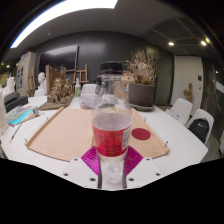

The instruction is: Pour water

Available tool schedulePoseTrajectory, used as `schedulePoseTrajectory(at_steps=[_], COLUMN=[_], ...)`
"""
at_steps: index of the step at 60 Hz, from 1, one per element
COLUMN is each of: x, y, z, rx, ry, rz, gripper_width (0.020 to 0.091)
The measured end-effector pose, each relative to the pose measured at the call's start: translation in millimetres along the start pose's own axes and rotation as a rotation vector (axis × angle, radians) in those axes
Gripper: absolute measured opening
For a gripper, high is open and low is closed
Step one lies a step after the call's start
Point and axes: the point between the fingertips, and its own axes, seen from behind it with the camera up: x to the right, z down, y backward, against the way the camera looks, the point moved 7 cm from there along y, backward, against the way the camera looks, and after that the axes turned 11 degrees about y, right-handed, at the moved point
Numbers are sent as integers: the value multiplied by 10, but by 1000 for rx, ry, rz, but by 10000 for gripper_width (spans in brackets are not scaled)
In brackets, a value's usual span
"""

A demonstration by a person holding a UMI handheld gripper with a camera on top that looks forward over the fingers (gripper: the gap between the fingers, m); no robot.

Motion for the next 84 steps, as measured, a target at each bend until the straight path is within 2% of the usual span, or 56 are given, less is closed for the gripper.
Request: schedulePoseTrajectory(at_steps=[1,7,17,33,43,53,57,66,75,84], x=[-5,90,613,1683,1838,1795,1776,1659,1598,1638], y=[11,46,21,-552,-868,-1114,-1212,-1345,-1388,-1312], z=[-8,-99,-509,-1223,-1486,-1493,-1437,-1370,-1329,-1366], rx=[-2,-8,6,2,20,16,-13,0,6,-18], ry=[7,42,214,839,1293,1640,1753,1904,1881,1624], rz=[-2,21,146,413,523,573,585,586,556,478], gripper_width=[245,244,243,244,242,243,244,244,244,244])
